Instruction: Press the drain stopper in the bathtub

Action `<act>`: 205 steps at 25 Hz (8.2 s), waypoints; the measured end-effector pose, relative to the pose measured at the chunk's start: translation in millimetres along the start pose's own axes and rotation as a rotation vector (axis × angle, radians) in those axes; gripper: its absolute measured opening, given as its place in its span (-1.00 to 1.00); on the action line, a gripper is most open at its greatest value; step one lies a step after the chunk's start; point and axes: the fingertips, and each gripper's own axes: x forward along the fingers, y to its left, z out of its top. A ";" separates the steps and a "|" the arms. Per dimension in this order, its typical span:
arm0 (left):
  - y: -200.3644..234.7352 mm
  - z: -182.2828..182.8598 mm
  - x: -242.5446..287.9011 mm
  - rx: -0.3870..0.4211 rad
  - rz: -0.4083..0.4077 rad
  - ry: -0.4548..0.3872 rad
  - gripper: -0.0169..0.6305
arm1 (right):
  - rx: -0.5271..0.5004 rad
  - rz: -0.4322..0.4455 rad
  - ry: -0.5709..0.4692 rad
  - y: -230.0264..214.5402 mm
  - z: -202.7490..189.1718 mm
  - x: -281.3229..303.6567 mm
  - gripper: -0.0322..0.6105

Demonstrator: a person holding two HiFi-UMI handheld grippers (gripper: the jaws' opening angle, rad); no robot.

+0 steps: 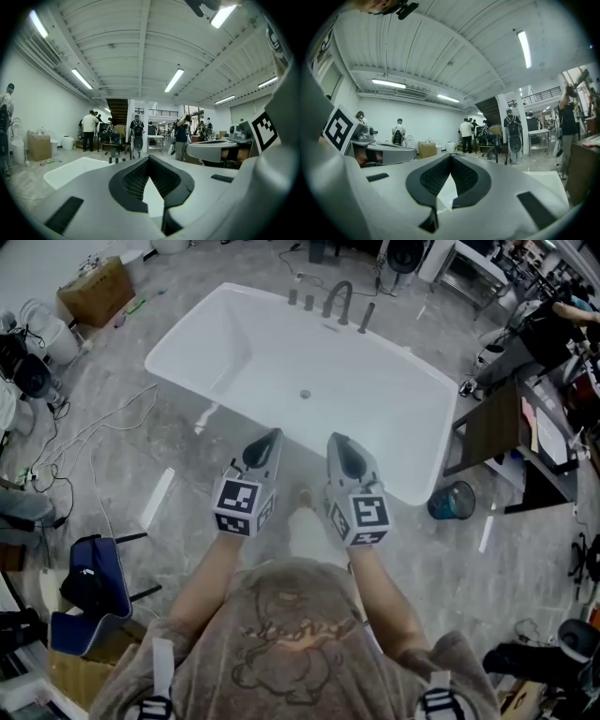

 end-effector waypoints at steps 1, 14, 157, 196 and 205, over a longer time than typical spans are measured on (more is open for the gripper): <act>2.5 0.8 7.0 0.003 -0.003 -0.001 -0.93 | 0.002 -0.003 -0.002 -4.1 -0.2 6.2 -0.89; 31.4 14.5 90.9 -0.002 -0.017 -0.011 -0.94 | 0.026 -0.004 -0.006 -55.6 2.6 77.3 -0.89; 313.6 -373.4 640.7 0.068 -0.417 -0.065 -0.94 | 0.021 -0.150 0.070 -287.3 -445.4 613.3 -0.89; 311.2 -488.9 666.4 0.031 -0.403 0.026 -0.94 | 0.124 -0.188 0.561 -346.4 -752.2 656.9 -0.89; 315.5 -515.6 668.3 0.003 -0.389 0.061 -0.94 | 0.153 -0.187 0.739 -348.0 -816.3 648.8 -0.89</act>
